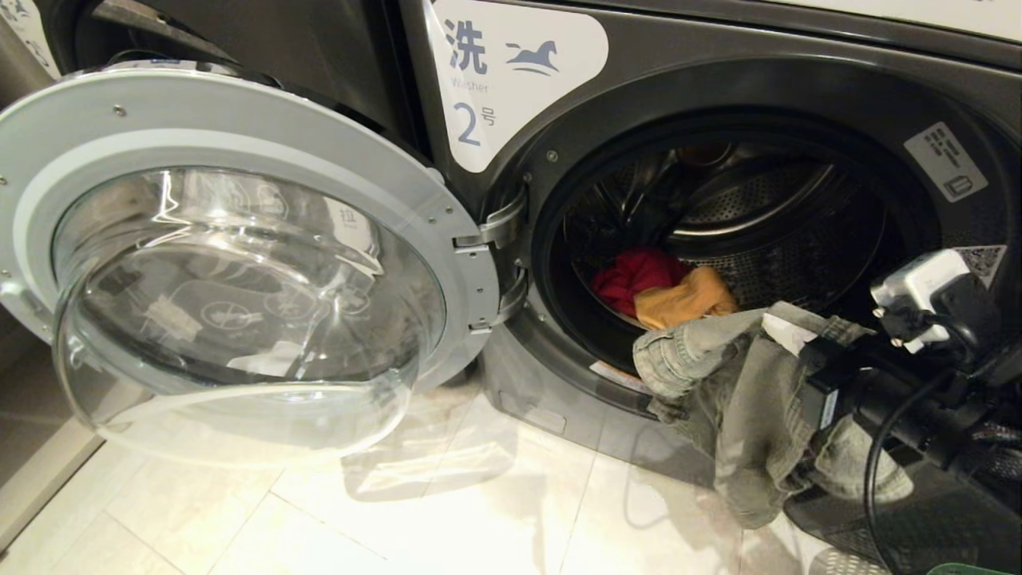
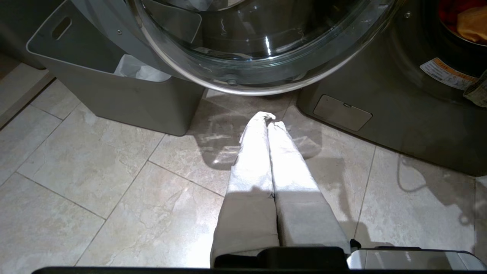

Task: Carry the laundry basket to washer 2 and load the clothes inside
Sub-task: Place the clothes into the washing machine

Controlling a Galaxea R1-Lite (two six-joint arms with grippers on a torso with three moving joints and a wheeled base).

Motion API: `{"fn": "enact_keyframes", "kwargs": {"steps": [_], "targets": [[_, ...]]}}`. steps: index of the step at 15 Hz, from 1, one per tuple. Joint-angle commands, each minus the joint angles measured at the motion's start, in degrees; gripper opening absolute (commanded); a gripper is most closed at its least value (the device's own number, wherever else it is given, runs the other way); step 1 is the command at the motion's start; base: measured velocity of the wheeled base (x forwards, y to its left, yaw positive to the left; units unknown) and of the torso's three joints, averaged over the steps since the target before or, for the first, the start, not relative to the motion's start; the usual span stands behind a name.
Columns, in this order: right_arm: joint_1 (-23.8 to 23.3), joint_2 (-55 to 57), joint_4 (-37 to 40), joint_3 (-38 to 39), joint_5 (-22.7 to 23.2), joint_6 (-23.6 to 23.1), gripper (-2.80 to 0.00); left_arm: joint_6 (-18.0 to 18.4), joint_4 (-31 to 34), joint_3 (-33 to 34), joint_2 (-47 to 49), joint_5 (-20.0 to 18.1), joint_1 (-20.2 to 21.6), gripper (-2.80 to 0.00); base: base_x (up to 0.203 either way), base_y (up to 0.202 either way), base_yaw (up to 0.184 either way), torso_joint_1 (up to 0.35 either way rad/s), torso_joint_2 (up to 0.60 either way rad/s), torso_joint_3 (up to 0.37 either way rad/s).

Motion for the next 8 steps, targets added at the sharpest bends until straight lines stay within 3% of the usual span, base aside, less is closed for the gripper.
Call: {"fn": "enact_keyframes", "kwargs": {"steps": [1, 8], "targets": [[-0.88, 6.08, -2.54, -0.98, -0.22, 0.13, -2.80, -0.04, -0.02, 0.00, 0.02, -0.01, 0.04, -2.80, 0.000, 0.000, 0.000, 0.000, 0.00, 0.000], [-2.10, 25.00, -19.50, -12.93, -7.31, 0.02, -2.80, -0.04, -0.02, 0.00, 0.10, 0.06, 0.04, -2.80, 0.000, 0.000, 0.000, 0.000, 0.00, 0.000]]}}
